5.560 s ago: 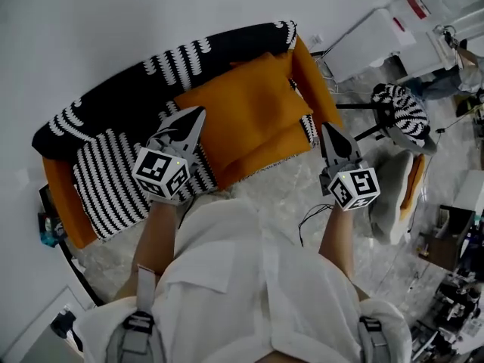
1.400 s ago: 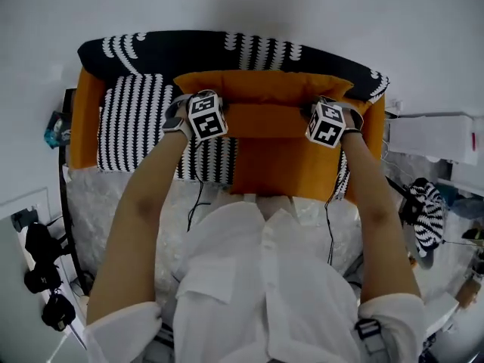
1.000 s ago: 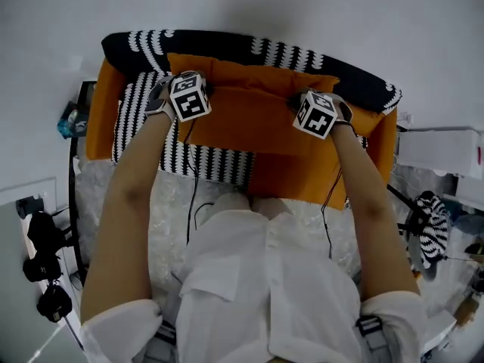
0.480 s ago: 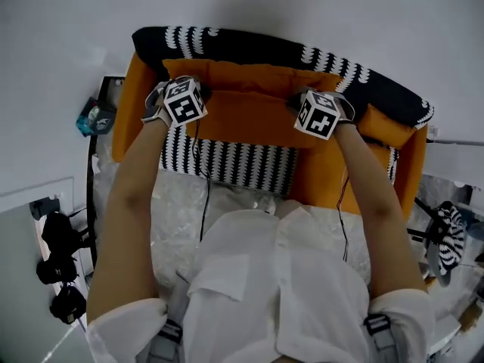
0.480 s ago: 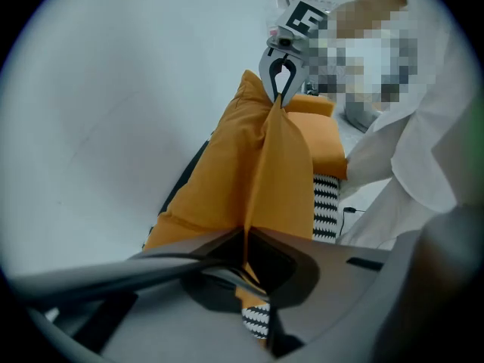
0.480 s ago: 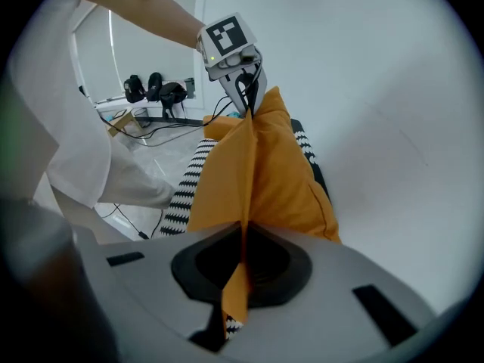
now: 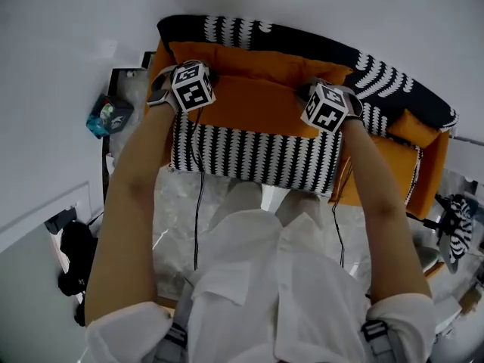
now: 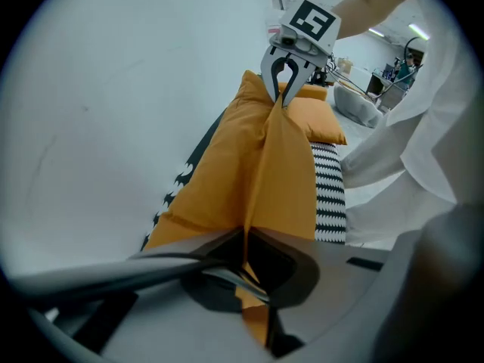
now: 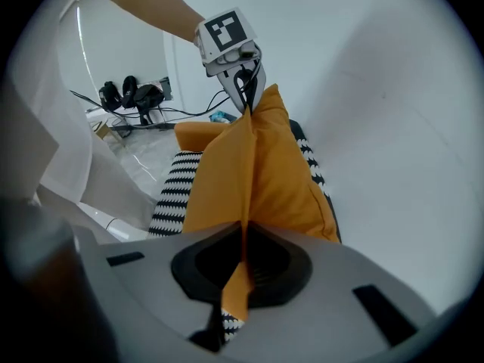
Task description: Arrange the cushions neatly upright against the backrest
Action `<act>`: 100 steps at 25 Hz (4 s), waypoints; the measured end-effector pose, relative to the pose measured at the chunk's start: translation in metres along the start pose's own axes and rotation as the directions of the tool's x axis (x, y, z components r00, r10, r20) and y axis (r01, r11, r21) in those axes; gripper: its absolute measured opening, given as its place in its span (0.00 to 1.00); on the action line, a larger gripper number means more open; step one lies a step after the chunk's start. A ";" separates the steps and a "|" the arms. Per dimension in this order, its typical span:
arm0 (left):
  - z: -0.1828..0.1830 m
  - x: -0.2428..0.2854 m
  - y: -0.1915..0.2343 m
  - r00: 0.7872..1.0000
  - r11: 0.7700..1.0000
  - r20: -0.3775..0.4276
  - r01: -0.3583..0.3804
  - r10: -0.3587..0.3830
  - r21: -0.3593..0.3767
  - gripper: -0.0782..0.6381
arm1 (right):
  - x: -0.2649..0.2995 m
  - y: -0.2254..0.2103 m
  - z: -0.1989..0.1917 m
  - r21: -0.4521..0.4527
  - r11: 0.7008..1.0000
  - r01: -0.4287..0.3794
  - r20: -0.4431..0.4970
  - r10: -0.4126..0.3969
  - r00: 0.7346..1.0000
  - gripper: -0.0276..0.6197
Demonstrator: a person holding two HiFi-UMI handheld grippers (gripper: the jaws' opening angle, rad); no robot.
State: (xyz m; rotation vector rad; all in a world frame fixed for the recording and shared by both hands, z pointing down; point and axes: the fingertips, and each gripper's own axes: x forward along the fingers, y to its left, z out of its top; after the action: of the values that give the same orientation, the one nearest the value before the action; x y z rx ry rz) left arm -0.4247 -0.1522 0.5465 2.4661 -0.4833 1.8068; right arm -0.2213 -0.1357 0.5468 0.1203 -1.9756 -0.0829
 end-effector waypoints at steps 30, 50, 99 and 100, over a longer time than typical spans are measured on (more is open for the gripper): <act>-0.111 0.096 0.080 0.993 0.993 -0.049 0.103 -0.106 -0.053 0.25 | 0.145 -0.052 0.045 0.203 0.979 -0.028 -0.112 0.051 0.992 0.15; 0.127 0.039 -0.045 0.967 0.980 0.182 0.161 -0.180 0.114 0.28 | -0.028 -0.021 -0.072 0.453 0.880 0.141 0.053 -0.184 0.981 0.22; 0.505 0.425 -0.355 0.870 0.835 -0.179 0.491 -0.459 0.248 0.42 | -0.016 0.135 -0.761 0.343 0.902 -0.263 -0.344 0.381 0.858 0.40; 0.504 0.419 -0.355 0.873 0.835 -0.179 0.486 -0.453 0.256 0.38 | -0.018 0.135 -0.756 0.338 0.906 -0.253 -0.356 0.372 0.857 0.36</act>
State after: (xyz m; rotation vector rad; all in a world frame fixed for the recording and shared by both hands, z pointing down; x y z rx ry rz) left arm 0.2510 -0.0182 0.8310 2.3400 0.4070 1.8800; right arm 0.4738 -0.0012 0.8453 -0.0081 -1.5451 0.4125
